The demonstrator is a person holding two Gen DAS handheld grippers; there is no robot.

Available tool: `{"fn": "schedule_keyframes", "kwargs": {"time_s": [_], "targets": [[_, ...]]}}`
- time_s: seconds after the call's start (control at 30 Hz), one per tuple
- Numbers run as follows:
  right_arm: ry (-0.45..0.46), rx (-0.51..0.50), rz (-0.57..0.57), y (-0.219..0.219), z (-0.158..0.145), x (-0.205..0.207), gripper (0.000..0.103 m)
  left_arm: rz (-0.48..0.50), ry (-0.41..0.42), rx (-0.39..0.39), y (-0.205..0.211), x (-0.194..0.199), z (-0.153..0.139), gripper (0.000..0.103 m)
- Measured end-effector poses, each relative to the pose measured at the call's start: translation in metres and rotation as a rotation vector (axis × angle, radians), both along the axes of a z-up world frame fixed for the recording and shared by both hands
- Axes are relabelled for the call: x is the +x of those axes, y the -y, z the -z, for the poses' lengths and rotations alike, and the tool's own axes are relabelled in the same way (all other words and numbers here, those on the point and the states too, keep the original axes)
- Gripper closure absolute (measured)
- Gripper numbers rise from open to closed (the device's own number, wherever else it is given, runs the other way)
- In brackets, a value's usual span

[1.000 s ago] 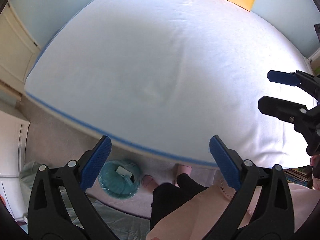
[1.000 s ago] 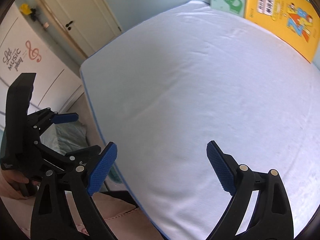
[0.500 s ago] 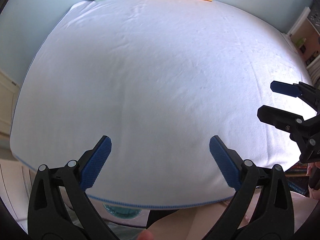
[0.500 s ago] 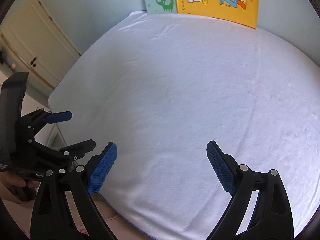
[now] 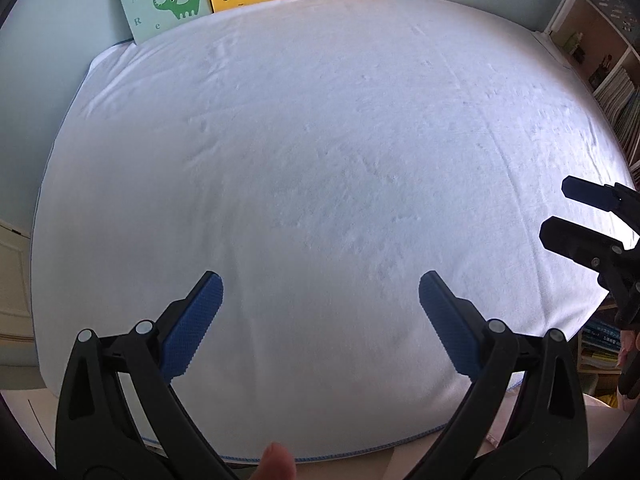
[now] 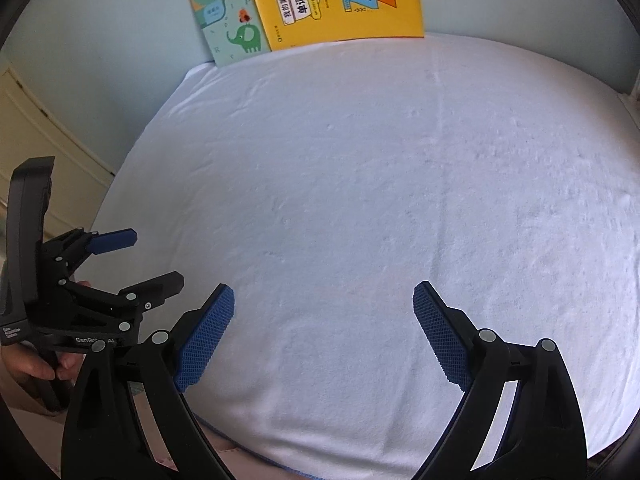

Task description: Collect trash

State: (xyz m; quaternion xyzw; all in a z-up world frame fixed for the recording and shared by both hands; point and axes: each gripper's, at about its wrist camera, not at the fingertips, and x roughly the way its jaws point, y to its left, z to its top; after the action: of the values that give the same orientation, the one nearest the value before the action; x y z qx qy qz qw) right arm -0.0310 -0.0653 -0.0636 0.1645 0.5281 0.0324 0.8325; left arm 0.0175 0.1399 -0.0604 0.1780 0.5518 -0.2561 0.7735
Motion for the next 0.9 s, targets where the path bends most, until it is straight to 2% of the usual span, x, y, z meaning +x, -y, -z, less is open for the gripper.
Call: {"fn": "schedule_keyframes", "kwargs": {"time_s": [0.33,0.9], "targets": [[0.024,0.011,0.081,0.011,-0.007,-0.01,0.013,0.076,0.051,0.008,0.018,0.003,-0.008,0.007],[0.051,-0.008,0.081,0.017,-0.016,-0.007,0.013,0.042,0.065,-0.004,0.018,0.011,-0.01,0.007]]}}
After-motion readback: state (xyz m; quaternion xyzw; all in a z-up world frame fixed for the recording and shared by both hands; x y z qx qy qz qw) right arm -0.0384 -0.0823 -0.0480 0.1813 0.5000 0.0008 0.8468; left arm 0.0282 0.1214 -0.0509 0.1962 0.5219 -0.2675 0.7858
